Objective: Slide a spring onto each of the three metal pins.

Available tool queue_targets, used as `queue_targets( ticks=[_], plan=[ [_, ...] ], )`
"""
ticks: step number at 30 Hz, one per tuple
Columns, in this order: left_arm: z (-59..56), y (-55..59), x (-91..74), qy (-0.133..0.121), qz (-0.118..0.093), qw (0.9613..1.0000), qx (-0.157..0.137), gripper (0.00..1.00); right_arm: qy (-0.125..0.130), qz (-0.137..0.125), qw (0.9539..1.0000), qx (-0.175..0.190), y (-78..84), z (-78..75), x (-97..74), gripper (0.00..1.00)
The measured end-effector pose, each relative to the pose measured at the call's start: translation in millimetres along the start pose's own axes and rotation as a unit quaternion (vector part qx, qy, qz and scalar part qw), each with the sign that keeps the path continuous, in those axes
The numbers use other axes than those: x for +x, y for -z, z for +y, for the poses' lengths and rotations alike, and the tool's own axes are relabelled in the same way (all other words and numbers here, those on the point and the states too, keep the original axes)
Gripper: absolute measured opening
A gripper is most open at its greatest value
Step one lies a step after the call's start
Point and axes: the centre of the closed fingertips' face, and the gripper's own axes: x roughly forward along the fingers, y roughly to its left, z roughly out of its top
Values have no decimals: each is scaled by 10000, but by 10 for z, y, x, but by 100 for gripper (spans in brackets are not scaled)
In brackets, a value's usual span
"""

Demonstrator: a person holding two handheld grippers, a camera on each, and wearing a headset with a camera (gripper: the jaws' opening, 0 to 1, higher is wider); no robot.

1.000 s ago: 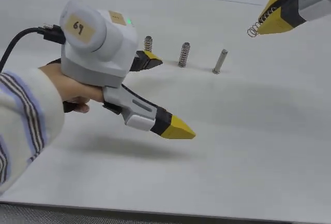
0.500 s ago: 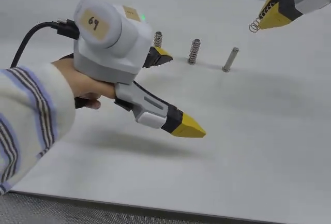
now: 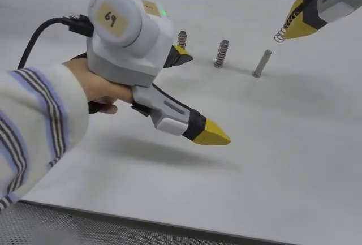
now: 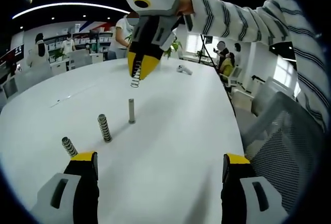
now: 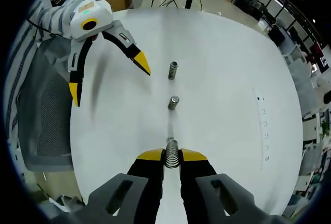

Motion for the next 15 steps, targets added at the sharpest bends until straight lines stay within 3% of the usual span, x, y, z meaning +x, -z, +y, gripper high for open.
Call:
queue_targets(
  ticks=[15],
  plan=[
    [68, 16, -7, -93, 29, 9999, 26, 98, -117, 160, 9998, -47, 51, -52, 172, 8]
  ],
)
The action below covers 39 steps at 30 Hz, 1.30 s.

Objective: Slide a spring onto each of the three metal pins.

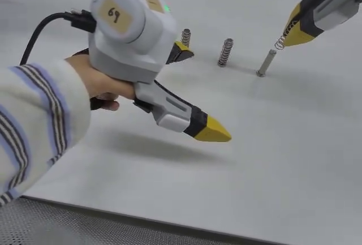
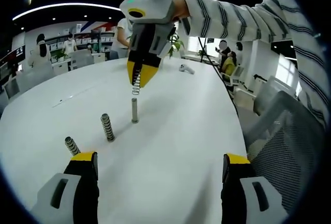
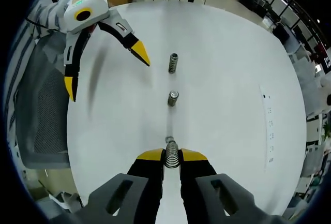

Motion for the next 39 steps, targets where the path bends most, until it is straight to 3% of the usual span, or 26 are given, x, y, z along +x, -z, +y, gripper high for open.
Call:
queue_targets(
  ticks=[3, 13, 39],
  plan=[
    [36, 8, -9, -79, 0, 10000, 27, 98, -104, -29, 9999, 67, -4, 18, 40, 8],
    [53, 29, -20, -79, 27, 10000, -35, 98, -118, 82, 9999, -3, 6, 2, 105, 8],
    [-106, 37, -14, 32, 117, 9999, -84, 98, -341, 542, 9977, -212, 107, 43, 447, 9]
  ],
)
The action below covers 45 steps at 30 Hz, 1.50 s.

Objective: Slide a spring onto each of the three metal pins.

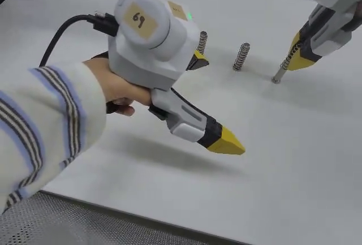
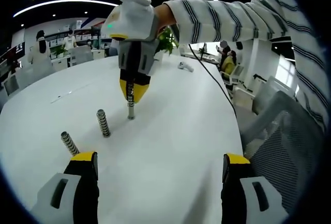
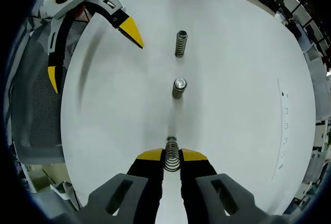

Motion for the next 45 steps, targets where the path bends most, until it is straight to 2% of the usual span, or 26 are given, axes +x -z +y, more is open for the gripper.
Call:
queue_targets(
  ticks=[7, 14, 16, 28, 35, 40, 45],
  plan=[
    [2, 12, -22, -21, 27, 10000, -3, 98, -2, 125, 9999, -40, 2, 37, 60, 9],
    [17, 22, -37, -76, 36, 10000, -7, 98, -51, 118, 9999, 3, -10, 26, 105, 9],
    [5, 23, -43, -13, 20, 9999, -112, 98, -46, 118, 9999, 12, -12, 24, 117, 9],
    [20, 64, -79, -61, 101, 9999, -56, 98, -11, 120, 9999, 90, 13, 32, 176, 10],
    [46, 58, -97, -93, 95, 9999, -83, 98, -29, 101, 9999, 137, 32, 67, 169, 11],
    [57, 56, -147, -111, 96, 9998, -161, 98, 63, 9, 9999, 112, 14, 65, 116, 19],
    [85, 70, -205, -170, 107, 9996, -211, 98, 146, -101, 9996, 237, 9, 79, 52, 21]
  ],
)
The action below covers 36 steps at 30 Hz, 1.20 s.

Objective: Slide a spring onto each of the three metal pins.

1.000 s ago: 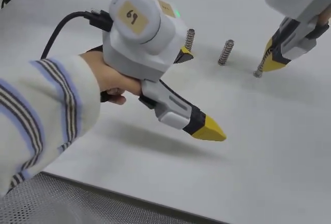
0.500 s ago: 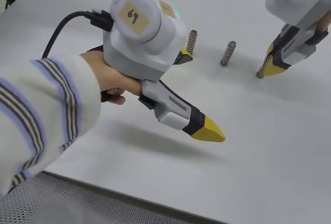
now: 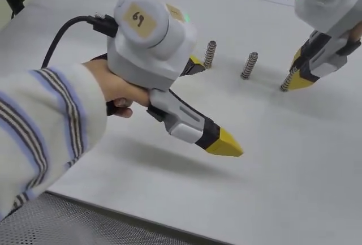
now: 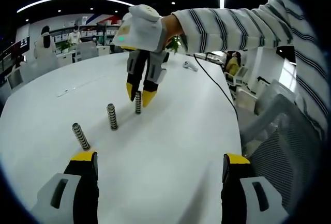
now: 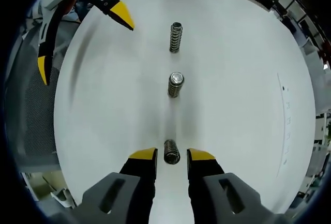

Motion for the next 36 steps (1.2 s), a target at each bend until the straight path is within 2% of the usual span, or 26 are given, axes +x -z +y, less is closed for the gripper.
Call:
queue_targets(
  ticks=[6, 8, 10, 17, 22, 29, 36],
  plan=[
    [35, 68, -89, -60, 96, 9999, -73, 98, 27, -167, 9996, 208, 16, 65, -50, 23],
    [48, 77, -129, -91, 129, 9998, -81, 94, 30, -235, 9993, 280, 27, 87, -73, 22],
    [81, 60, -166, -186, 97, 9998, -69, 92, 52, -284, 9990, 339, 44, 104, -90, 23],
    [150, 10, -267, -295, -21, 9994, -161, 95, 22, -401, 9978, 525, 114, 237, -148, 24],
    [169, 54, -327, -341, 43, 9993, -153, 96, 13, -574, 9962, 650, 126, 364, -207, 28],
    [177, 68, -419, -384, 30, 9991, -193, 97, 99, -882, 9922, 872, 181, 388, -246, 33],
    [166, 70, -458, -366, 29, 9991, -227, 98, 190, -1206, 9870, 1041, 137, 486, -367, 39]
  ],
)
